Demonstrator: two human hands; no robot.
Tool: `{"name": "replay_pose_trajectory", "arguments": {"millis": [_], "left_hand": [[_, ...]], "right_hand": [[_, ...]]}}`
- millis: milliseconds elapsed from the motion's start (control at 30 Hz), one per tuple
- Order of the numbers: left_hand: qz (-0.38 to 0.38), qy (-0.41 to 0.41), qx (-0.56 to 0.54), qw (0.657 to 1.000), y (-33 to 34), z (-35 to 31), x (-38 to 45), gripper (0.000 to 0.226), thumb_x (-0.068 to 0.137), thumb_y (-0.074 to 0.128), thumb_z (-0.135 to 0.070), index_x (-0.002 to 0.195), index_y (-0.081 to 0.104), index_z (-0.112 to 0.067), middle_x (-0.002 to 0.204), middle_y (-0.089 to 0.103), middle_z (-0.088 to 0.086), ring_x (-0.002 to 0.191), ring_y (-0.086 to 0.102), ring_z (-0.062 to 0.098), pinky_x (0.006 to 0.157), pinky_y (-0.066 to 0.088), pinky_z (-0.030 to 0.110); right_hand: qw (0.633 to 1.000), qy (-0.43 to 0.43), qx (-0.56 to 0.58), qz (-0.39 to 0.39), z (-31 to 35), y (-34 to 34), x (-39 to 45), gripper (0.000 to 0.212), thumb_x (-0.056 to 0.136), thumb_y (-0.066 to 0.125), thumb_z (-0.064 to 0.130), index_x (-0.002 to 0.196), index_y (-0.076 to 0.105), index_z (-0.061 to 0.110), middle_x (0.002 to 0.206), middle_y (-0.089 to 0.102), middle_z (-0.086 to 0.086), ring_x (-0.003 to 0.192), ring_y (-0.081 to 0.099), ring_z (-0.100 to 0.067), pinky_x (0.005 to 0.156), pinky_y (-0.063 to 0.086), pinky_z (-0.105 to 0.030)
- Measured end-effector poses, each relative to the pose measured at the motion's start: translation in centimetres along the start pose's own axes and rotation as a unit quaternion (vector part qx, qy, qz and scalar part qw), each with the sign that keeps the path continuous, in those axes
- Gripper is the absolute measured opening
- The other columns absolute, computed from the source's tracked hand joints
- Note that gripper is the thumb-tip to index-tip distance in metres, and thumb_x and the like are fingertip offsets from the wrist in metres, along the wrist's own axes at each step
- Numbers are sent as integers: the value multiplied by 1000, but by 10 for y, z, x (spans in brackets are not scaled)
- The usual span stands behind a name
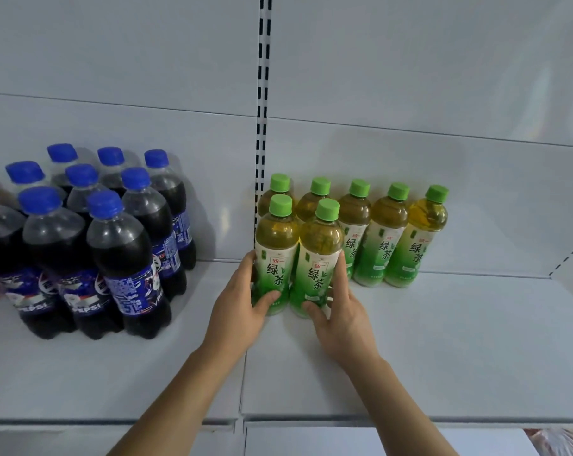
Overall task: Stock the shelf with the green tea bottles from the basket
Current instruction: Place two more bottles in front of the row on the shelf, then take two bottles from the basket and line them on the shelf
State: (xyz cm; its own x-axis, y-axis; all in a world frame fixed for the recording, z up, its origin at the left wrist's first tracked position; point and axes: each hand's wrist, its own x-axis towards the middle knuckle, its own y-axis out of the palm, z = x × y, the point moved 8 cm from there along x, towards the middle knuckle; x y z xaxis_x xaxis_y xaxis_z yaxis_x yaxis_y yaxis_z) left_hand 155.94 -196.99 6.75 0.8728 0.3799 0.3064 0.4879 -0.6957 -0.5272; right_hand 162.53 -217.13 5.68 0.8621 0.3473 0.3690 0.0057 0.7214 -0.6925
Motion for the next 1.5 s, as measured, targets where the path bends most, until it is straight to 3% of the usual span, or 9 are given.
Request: {"name": "replay_pose_trajectory", "arguments": {"millis": [133, 467, 600, 733, 833, 967, 1100, 1300, 1500], "left_hand": [[-6, 9, -3, 1000, 4, -2, 4, 84, 95, 81, -26, 161, 32, -39, 152, 60, -9, 133, 63, 14, 105, 60, 48], [-1, -4, 13, 1000, 7, 2, 4, 89, 97, 78, -26, 166, 23, -37, 155, 58, -5, 135, 63, 17, 107, 58, 48], [-3, 11, 52, 999, 2, -5, 3, 100, 95, 82, -31, 171, 16, -31, 168, 41, -2, 152, 45, 19, 118, 46, 40], [-29, 19, 97, 995, -7, -13, 0, 110, 93, 83, -40, 173, 10, -23, 178, 22, 4, 163, 24, 23, 126, 29, 37], [-67, 63, 149, 985, -11, -21, -6, 103, 94, 77, -47, 171, 15, -18, 177, 24, 11, 163, 24, 30, 129, 33, 50], [-55, 69, 187, 978, 0, -24, -20, 100, 96, 70, -54, 171, 14, -17, 178, 22, 17, 164, 23, 36, 131, 28, 54], [-52, 47, 227, 971, 8, -29, -39, 99, 100, 57, -63, 173, 8, -16, 180, 14, 17, 166, 16, 36, 131, 25, 59], [-64, 116, 268, 954, 36, -86, -74, 87, 105, 56, -53, 172, 18, -13, 179, 19, 19, 165, 19, 40, 131, 25, 62], [-13, 163, 242, 956, 110, -144, -130, 77, 108, 47, -51, 171, 24, -13, 180, 17, 17, 166, 16, 37, 131, 25, 60]], "right_hand": [[1000, -11, -20, 5, 2, 5, 9, 116, 100, 73, 27, 171, -18, 33, 139, 71, -16, 109, 72, -44, 81, 58, -46], [1000, -3, -5, 21, -1, 10, 8, 113, 102, 69, 28, 170, -22, 36, 153, 61, -14, 122, 67, -42, 88, 57, -47], [1000, -10, -12, 23, 2, 6, 8, 112, 102, 70, 32, 172, -17, 31, 173, 39, -10, 147, 51, -35, 107, 52, -45], [997, -28, -68, -8, 0, -1, 1, 99, 104, 65, 44, 174, -1, 20, 178, 26, -12, 163, 30, -33, 125, 41, -51], [986, -14, -162, -32, -2, -7, -14, 86, 105, 49, 57, 173, 16, 15, 176, 29, -18, 162, 29, -39, 124, 40, -58], [969, 14, -244, -43, -5, -24, -34, 82, 106, 38, 63, 171, 26, 14, 177, 28, -18, 165, 22, -39, 129, 32, -58], [963, 15, -262, -55, -7, -44, -51, 79, 107, 39, 62, 169, 32, 13, 176, 30, -19, 165, 23, -40, 128, 32, -59], [960, 29, -270, -74, -21, -81, -90, 75, 108, 40, 60, 166, 41, 11, 174, 34, -21, 164, 25, -41, 127, 33, -62], [951, 60, -287, -93, -66, -151, -156, 74, 110, 37, 60, 168, 38, 14, 176, 30, -20, 167, 19, -39, 130, 27, -62]]}}
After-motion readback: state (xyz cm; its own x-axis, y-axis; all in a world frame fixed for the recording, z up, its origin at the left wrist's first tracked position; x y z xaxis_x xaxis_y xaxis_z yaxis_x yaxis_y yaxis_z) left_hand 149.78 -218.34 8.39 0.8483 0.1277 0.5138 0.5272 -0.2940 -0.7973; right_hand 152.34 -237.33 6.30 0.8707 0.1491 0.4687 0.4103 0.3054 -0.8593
